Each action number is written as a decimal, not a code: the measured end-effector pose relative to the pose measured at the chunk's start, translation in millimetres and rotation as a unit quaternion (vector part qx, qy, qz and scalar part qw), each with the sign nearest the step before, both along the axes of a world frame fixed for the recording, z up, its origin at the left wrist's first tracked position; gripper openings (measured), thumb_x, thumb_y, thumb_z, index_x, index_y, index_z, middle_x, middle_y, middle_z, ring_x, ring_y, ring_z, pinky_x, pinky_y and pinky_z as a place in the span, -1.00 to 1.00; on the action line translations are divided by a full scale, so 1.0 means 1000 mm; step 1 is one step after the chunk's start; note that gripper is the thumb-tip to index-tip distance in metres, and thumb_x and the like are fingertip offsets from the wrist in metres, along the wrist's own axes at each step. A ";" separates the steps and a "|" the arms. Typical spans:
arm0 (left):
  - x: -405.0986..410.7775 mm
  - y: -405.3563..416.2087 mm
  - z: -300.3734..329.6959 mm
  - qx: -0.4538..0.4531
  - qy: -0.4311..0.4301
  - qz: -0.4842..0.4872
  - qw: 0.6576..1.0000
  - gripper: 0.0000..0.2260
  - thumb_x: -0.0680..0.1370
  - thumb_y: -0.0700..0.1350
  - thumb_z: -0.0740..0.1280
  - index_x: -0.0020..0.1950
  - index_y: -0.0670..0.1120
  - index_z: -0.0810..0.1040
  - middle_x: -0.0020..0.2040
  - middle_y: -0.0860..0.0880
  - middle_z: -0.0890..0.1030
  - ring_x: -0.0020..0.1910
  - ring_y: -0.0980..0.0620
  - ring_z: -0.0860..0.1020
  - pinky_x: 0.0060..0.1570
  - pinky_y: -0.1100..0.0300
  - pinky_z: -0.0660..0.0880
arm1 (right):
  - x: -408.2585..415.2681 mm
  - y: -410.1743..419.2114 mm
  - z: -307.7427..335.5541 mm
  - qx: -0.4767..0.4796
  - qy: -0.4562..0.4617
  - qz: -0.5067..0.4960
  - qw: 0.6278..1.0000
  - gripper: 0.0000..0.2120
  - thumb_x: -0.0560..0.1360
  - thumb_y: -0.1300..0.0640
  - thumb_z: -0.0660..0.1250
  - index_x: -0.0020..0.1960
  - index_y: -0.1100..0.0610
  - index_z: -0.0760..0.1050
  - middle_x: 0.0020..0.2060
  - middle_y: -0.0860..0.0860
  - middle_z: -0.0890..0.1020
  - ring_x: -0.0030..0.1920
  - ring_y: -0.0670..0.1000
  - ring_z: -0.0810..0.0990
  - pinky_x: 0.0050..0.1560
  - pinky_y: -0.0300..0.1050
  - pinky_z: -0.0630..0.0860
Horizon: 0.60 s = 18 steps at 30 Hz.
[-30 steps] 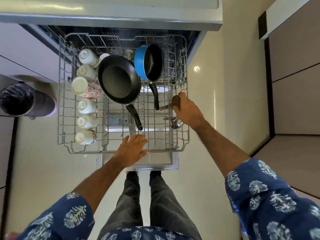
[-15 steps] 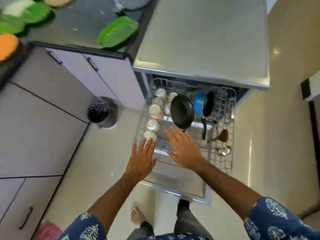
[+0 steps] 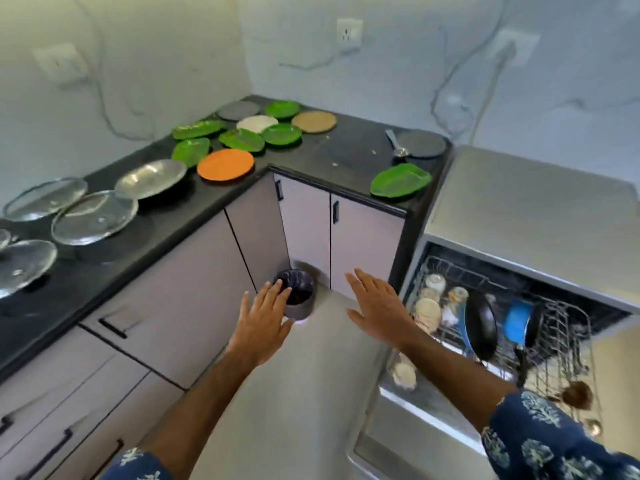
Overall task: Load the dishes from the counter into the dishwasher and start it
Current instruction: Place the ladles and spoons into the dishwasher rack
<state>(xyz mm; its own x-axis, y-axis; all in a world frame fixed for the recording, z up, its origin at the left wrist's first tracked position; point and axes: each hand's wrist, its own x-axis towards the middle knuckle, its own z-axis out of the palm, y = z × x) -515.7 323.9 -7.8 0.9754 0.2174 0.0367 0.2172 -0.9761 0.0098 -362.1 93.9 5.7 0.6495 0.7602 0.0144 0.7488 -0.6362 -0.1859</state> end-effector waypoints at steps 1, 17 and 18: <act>0.005 0.013 0.009 0.003 -0.013 0.003 1.000 -0.49 0.60 0.09 0.28 0.51 -0.08 0.38 0.51 -0.11 0.39 0.49 -0.17 0.35 0.36 -0.33 0.35 | 0.004 0.012 0.009 0.005 0.002 0.001 1.000 -0.29 0.57 -0.11 0.26 0.60 0.06 0.03 0.58 0.09 0.12 0.55 0.15 0.16 0.51 0.14 0.18; 0.247 0.134 0.054 0.018 -0.022 -0.091 0.995 -0.42 0.64 0.14 0.20 0.60 -0.04 0.16 0.60 -0.06 0.19 0.60 -0.12 0.13 0.49 -0.28 0.09 | 0.237 0.105 0.048 0.024 -0.040 -0.089 0.995 -0.31 0.56 -0.12 0.26 0.58 0.09 0.10 0.54 0.09 0.20 0.51 0.14 0.24 0.49 0.13 0.22; 0.273 0.141 0.054 0.013 -0.020 -0.095 0.995 -0.43 0.64 0.13 0.20 0.60 -0.04 0.17 0.60 -0.07 0.20 0.59 -0.13 0.13 0.48 -0.28 0.09 | 0.258 0.106 0.049 0.024 -0.035 -0.098 0.994 -0.32 0.55 -0.10 0.28 0.57 0.10 0.13 0.53 0.10 0.23 0.49 0.15 0.27 0.48 0.10 0.23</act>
<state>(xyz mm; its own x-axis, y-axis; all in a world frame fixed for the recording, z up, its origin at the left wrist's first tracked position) -242.7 464.8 46.5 0.9965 0.0277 0.0791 0.0287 -0.9995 -0.0107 -103.8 200.2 55.2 0.7806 0.6172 0.0989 0.6243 -0.7621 -0.1718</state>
